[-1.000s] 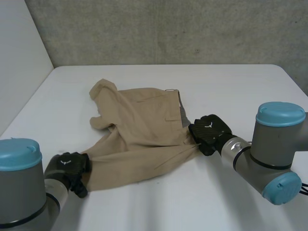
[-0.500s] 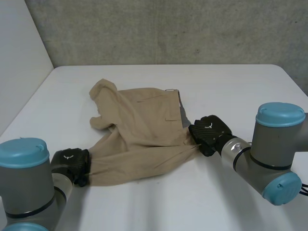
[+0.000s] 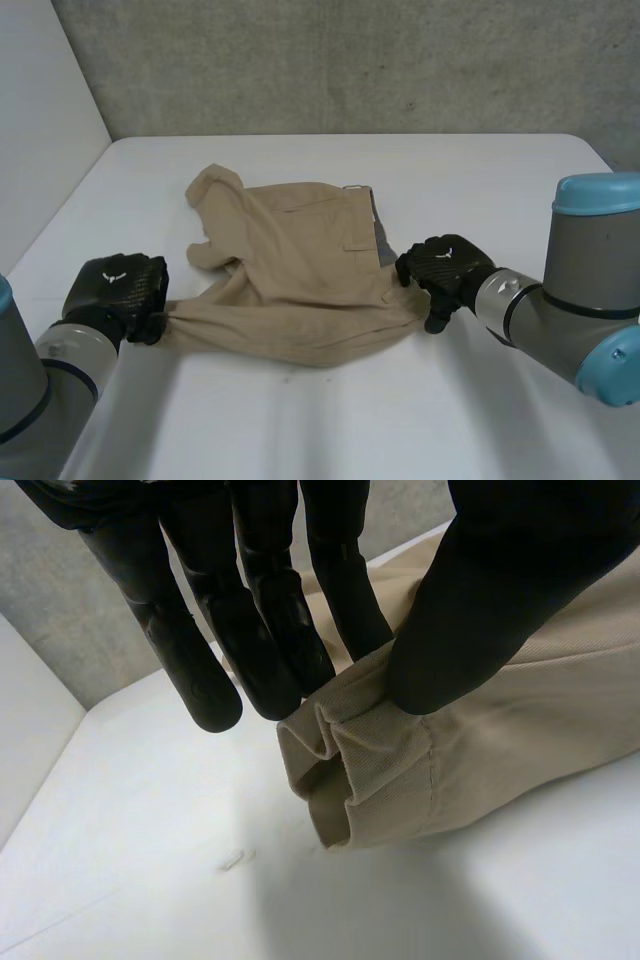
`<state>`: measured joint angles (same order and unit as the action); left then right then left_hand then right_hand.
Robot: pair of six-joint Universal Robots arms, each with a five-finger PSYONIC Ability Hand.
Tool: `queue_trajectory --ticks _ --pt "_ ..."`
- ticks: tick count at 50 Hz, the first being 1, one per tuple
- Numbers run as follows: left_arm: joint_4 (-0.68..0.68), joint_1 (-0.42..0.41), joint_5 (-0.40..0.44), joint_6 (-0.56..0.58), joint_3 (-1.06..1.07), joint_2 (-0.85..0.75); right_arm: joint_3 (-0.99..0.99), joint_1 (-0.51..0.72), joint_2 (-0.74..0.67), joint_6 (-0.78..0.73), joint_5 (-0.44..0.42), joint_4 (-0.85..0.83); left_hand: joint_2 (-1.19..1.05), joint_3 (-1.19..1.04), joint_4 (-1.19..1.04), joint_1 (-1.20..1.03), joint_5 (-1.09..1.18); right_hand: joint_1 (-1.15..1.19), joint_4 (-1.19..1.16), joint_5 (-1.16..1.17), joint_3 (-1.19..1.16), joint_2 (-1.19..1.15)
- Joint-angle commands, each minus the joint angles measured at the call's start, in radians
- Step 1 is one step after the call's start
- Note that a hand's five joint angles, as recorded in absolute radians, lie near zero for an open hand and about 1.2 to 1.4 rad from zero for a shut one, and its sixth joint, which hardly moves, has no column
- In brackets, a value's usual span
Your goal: Fold the shorts.
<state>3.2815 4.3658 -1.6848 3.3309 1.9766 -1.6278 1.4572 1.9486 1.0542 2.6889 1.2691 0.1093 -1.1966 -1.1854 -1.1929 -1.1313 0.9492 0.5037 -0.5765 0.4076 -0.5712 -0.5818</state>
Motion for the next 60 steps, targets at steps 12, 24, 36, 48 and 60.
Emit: queue_trajectory --ticks 12,24,36,48,60 --pt "-0.013 0.093 0.045 -0.073 -0.068 -0.023 0.009 0.007 -0.066 0.029 -0.050 -0.043 -0.200 -0.211 -0.203 -0.265 0.273 0.119 -0.046 0.040 -0.051 -0.040" --pt "-0.011 0.101 0.062 -0.077 -0.082 -0.026 -0.015 0.012 -0.138 0.045 -0.033 -0.171 -0.200 -0.211 -0.203 -0.265 0.273 0.742 -0.669 0.663 -0.674 -0.663" --pt "-0.077 0.090 0.073 -0.079 -0.177 0.023 -0.054 0.007 0.107 0.080 0.012 -0.151 -0.200 -0.211 -0.203 -0.265 0.273 0.893 -0.820 0.814 -0.825 -0.814" --pt "-0.389 0.072 0.255 -0.088 -0.540 0.241 -0.366 -0.048 0.429 0.037 0.009 0.288 -0.200 -0.211 -0.203 -0.265 0.273 0.893 -0.820 0.814 -0.825 -0.814" --pt "-0.468 0.083 0.254 -0.133 -0.671 0.154 -0.405 -0.082 0.379 -0.004 0.012 0.355 -0.200 -0.211 -0.203 -0.265 0.273 0.893 -0.820 0.814 -0.825 -0.814"
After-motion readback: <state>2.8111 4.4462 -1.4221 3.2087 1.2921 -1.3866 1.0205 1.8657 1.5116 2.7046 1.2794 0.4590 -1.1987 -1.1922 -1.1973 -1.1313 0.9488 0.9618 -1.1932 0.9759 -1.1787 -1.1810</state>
